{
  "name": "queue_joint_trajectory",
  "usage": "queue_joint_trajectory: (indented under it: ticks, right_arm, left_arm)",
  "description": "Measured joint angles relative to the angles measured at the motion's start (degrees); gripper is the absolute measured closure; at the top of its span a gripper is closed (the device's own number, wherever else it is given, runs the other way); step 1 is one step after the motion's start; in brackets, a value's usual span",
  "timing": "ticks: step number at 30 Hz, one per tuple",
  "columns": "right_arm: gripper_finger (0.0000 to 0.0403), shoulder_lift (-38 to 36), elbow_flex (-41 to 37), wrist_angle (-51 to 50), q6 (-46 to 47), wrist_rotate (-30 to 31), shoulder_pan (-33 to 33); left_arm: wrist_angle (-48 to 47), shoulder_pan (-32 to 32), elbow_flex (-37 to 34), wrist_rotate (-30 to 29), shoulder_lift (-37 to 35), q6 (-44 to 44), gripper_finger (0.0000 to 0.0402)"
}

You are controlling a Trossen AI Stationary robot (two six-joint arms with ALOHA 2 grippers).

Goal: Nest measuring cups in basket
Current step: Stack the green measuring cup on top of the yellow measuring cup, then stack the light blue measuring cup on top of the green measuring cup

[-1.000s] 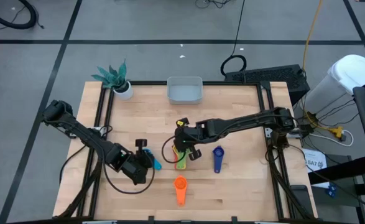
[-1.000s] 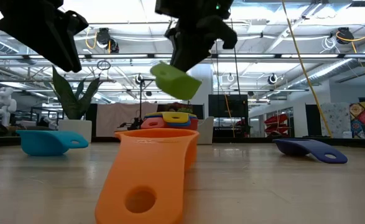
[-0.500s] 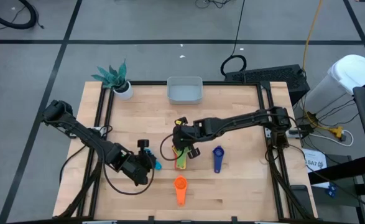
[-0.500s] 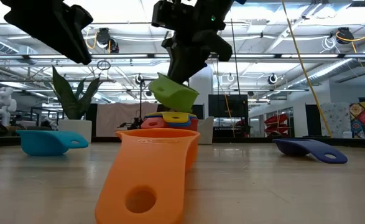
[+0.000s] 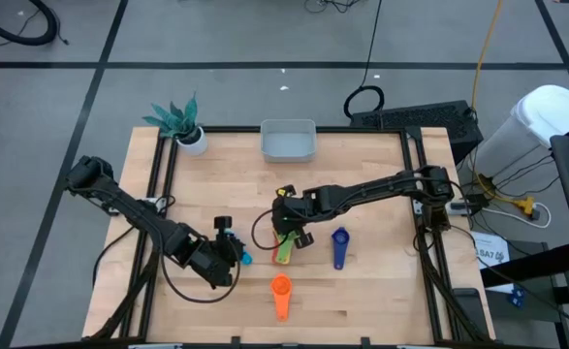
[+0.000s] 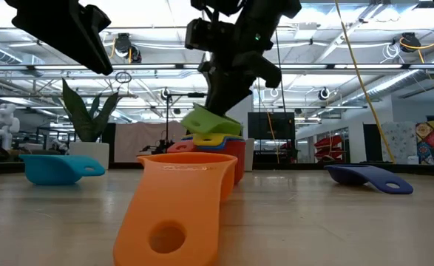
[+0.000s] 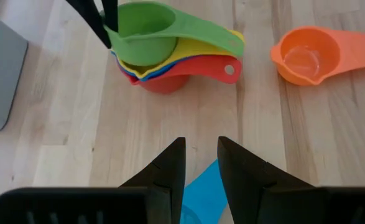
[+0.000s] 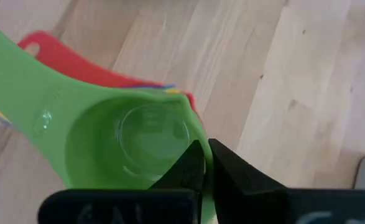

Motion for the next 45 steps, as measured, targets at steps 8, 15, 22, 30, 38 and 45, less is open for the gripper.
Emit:
queue_joint_trajectory:
  ticks: [8,15,22,30,38,45]
  right_arm:
    - [0.0351,0.0,0.0,2.2,-0.1,0.0,0.0]
    - [0.0304,0.0,0.0,1.7,0.0,0.1,0.0]
    - [0.027,0.0,0.0,2.1,1.6,0.1,0.0]
    - [0.0262,-2.6,0.0,-0.1,5.6,4.8,0.6]
    - [0.0263,-8.2,-0.1,-13.6,19.7,6.1,2.8]
    - [0.0263,-10.3,-7.3,-15.6,29.7,6.1,9.8]
  left_arm:
    - [0.0,0.0,0.0,0.0,0.0,-0.3,0.0305]
    - [0.0,0.0,0.0,0.0,0.0,-0.5,0.0305]
    - [0.1,0.0,0.0,0.0,0.0,-0.7,0.0305]
    - [-0.1,0.0,0.0,0.0,0.0,-0.7,0.0305]
    - [-1.8,0.0,0.0,0.1,0.0,-2.0,0.0305]
    - [-0.8,-0.8,0.0,4.4,0.0,-0.9,0.0305]
